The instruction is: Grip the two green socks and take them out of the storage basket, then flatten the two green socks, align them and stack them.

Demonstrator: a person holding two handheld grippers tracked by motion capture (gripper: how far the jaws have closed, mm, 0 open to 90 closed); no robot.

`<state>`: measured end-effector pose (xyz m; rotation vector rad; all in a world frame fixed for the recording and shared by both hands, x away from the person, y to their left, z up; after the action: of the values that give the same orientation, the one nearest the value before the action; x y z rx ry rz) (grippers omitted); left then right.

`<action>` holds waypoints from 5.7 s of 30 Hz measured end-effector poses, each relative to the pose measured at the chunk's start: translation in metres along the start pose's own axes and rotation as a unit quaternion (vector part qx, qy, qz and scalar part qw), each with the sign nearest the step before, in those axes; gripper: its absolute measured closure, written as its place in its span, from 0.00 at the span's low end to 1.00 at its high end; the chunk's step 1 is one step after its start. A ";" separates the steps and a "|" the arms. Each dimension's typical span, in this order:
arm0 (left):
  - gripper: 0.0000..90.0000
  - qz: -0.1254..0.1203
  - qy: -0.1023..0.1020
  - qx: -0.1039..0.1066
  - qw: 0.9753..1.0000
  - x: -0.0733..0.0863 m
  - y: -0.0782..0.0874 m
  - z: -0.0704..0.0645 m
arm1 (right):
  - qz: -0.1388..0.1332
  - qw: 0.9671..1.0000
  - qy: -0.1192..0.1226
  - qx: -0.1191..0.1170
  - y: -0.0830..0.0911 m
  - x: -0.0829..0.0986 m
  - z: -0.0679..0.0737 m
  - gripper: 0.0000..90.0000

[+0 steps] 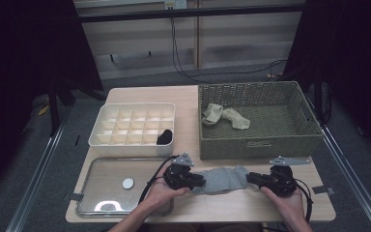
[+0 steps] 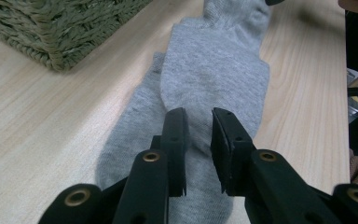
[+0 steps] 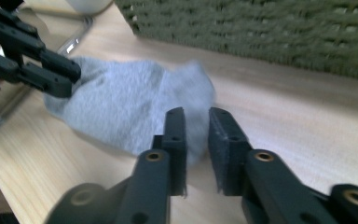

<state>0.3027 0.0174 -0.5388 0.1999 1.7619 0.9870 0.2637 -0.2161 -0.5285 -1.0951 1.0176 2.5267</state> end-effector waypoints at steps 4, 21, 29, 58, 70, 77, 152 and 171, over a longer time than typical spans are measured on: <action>0.84 -0.003 0.010 0.005 1.000 -0.001 0.001 0.000 | -0.010 1.000 0.006 -0.002 0.001 -0.006 -0.002 0.81; 0.82 0.014 0.010 0.002 1.000 0.004 -0.008 -0.004 | 0.047 0.998 0.017 0.031 -0.024 -0.001 -0.017 0.92; 0.99 0.021 0.011 0.010 1.000 0.005 -0.009 -0.004 | 0.047 0.999 0.011 0.026 -0.025 0.001 -0.015 0.99; 0.99 0.003 0.059 -0.005 0.998 0.019 0.043 0.034 | 0.029 0.998 0.031 -0.046 -0.045 -0.020 0.034 1.00; 0.97 0.014 0.056 0.003 0.998 0.019 0.033 0.029 | 0.043 0.998 0.025 -0.029 -0.046 -0.007 0.022 1.00; 0.78 -0.026 0.040 -0.007 0.999 0.006 0.045 0.025 | 0.012 0.999 0.027 -0.039 -0.037 -0.013 0.027 0.92; 0.77 -0.005 -0.020 0.021 1.000 -0.003 0.009 -0.012 | 0.065 0.997 0.040 -0.011 -0.056 0.000 0.014 0.92; 0.80 0.010 -0.038 0.018 0.999 -0.009 -0.021 -0.018 | 0.018 0.998 0.020 -0.060 -0.046 -0.014 0.027 0.95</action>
<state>0.2975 -0.0107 -0.5454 0.2763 1.7127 0.9503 0.2784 -0.1633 -0.5290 -1.1746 0.9136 2.6338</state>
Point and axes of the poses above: each handheld gripper's, and its own axes: y roughly backward along the jaws, x roughly out of its underside, z roughly to its left, the point moved 7 cm from there along -y, roughly forward along the jaws, and after that the axes turned 15 degrees about -x, right-handed, at the moved point
